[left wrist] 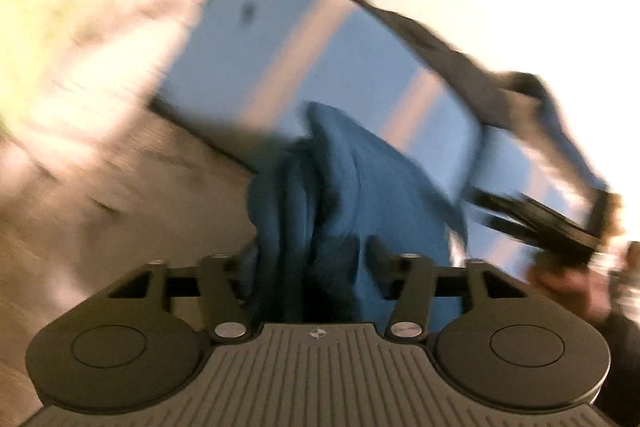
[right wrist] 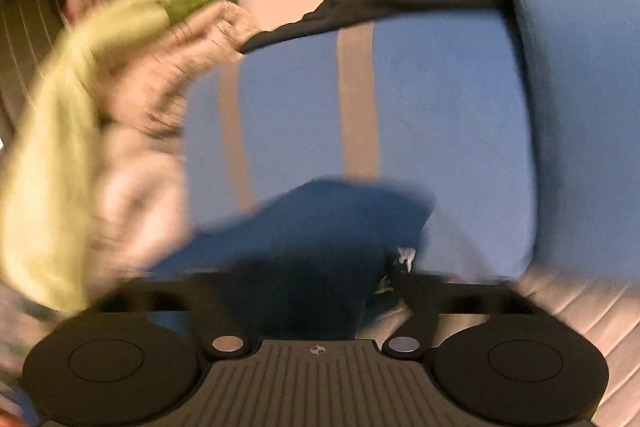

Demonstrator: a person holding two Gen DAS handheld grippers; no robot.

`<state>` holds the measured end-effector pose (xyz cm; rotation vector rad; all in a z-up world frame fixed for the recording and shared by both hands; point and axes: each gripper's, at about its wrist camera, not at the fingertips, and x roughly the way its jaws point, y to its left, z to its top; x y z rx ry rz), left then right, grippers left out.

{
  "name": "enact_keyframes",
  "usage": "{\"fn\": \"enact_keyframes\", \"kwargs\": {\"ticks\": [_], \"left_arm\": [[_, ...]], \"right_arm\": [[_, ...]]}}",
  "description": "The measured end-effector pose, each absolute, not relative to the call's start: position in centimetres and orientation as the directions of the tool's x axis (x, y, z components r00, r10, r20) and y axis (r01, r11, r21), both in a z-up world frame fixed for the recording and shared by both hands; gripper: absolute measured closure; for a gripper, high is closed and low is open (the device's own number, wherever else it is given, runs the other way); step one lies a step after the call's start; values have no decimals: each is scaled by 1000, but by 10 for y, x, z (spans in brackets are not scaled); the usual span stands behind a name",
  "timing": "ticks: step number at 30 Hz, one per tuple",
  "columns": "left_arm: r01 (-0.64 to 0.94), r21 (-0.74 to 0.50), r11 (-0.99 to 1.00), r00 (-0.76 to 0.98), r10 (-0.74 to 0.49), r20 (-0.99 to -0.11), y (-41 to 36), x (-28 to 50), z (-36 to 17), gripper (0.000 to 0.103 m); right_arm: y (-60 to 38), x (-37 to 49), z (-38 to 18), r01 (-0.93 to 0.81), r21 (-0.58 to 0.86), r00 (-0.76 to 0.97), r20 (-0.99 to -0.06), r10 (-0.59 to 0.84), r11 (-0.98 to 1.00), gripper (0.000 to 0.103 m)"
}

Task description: Fold clothes

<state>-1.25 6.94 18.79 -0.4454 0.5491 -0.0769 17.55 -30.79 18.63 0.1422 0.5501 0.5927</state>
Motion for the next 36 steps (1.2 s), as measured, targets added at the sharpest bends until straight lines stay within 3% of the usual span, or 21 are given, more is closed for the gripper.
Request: {"fn": "enact_keyframes", "kwargs": {"ticks": [5,13,25,36], "left_arm": [[-66,-277,959,862,-85,-500,53,-31,182,34],[-36,-116,993,868,-26,-496,12,-70,184,29],[95,-67,993,888,-114,-444,-24,-122,215,26],[153,-8,988,857,-137,-496,-38,-135,191,25]], "right_arm": [[-313,136,177,-480,160,719,-491,491,863,0],[-360,64,196,-455,41,741,-536,404,889,0],[-486,-39,250,-406,-30,809,-477,344,913,0],[-566,-112,214,-308,-67,825,-517,231,949,0]]}}
